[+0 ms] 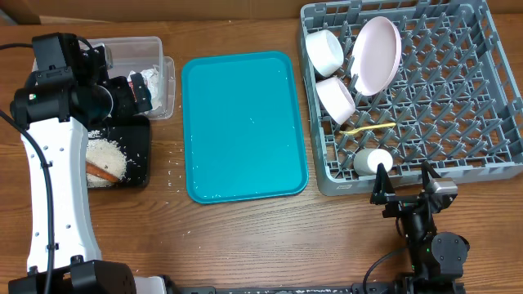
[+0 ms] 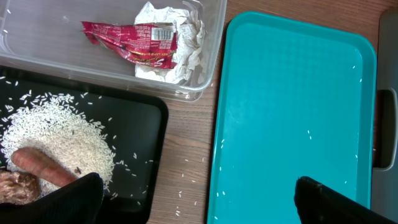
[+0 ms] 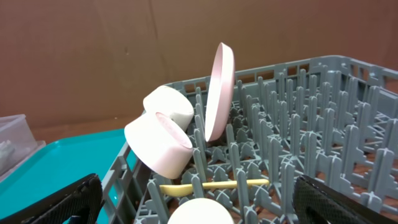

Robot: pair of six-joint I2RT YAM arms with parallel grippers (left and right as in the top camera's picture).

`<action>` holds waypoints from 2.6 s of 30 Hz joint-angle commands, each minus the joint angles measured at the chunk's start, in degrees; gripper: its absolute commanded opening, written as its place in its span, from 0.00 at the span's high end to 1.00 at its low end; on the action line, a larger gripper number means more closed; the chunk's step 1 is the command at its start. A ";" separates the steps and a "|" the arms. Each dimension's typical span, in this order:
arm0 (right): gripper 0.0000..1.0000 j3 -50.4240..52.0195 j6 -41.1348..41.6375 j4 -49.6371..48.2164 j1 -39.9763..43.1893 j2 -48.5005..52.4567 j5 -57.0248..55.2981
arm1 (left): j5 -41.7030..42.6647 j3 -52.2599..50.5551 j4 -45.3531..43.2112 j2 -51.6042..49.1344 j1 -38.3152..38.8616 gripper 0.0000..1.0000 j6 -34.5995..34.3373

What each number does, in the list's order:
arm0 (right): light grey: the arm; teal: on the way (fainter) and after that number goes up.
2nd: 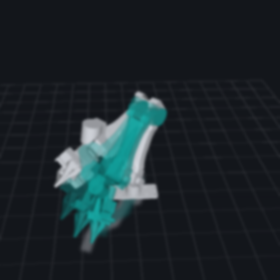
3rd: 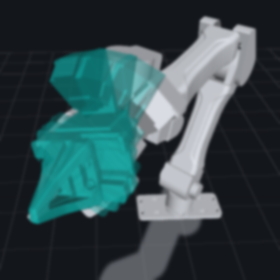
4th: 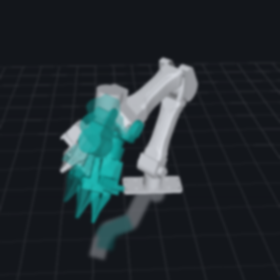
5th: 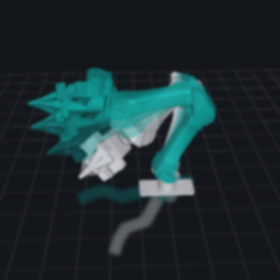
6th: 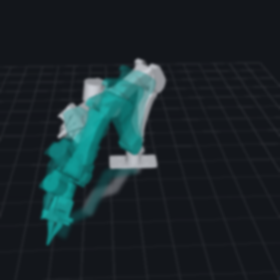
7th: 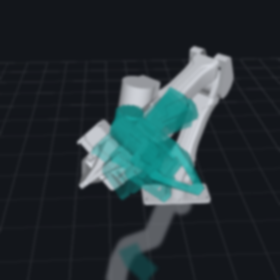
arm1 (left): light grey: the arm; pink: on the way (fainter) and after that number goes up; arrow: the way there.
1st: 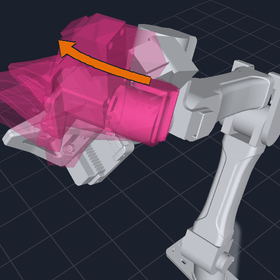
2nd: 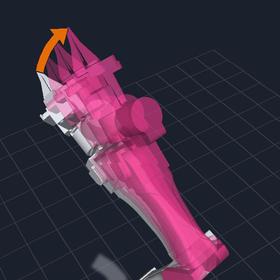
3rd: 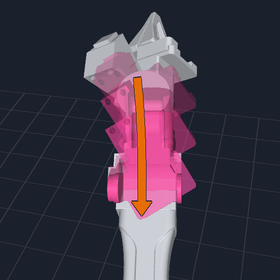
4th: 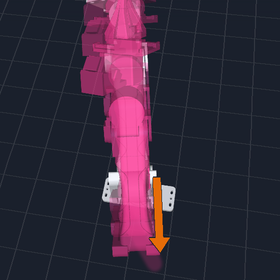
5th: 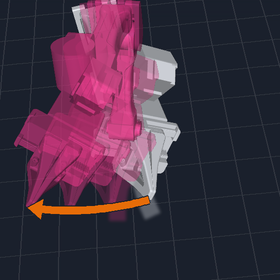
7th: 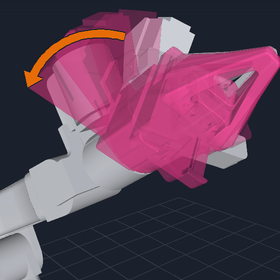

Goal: Sort waste into correct bins and load items into the dishwasher

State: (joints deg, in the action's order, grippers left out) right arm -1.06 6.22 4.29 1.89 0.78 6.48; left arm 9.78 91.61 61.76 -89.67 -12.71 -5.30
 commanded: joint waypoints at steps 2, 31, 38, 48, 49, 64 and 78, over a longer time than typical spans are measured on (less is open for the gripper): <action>0.00 0.61 -0.09 -0.35 0.37 -0.61 0.70 | -0.13 -0.02 -0.09 0.00 0.42 0.00 1.49; 0.00 0.61 -0.09 -0.35 0.37 -0.61 0.70 | -0.79 -20.24 -23.61 19.65 4.20 0.00 2.75; 0.00 0.61 -0.09 -0.35 0.37 -0.61 0.70 | -0.48 -53.86 -48.43 43.47 5.35 0.00 2.75; 0.00 0.61 -0.09 -0.35 0.37 -0.61 0.70 | -0.55 -87.54 -65.11 77.07 5.35 0.00 1.86; 0.00 0.61 -0.09 -0.35 0.37 -0.61 0.70 | -0.55 -89.31 -65.09 79.87 5.35 0.00 1.88; 0.00 0.61 -0.09 -0.35 0.37 -0.61 0.70 | -1.36 -91.34 -58.16 89.39 6.10 0.00 1.90; 0.00 0.61 -0.09 -0.35 0.37 -0.61 0.70 | -1.33 -91.34 -58.16 89.39 6.10 0.00 1.90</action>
State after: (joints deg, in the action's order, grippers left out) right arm -1.06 6.17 4.29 1.89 0.73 7.07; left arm 8.75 0.60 3.57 -0.91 -7.09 -3.86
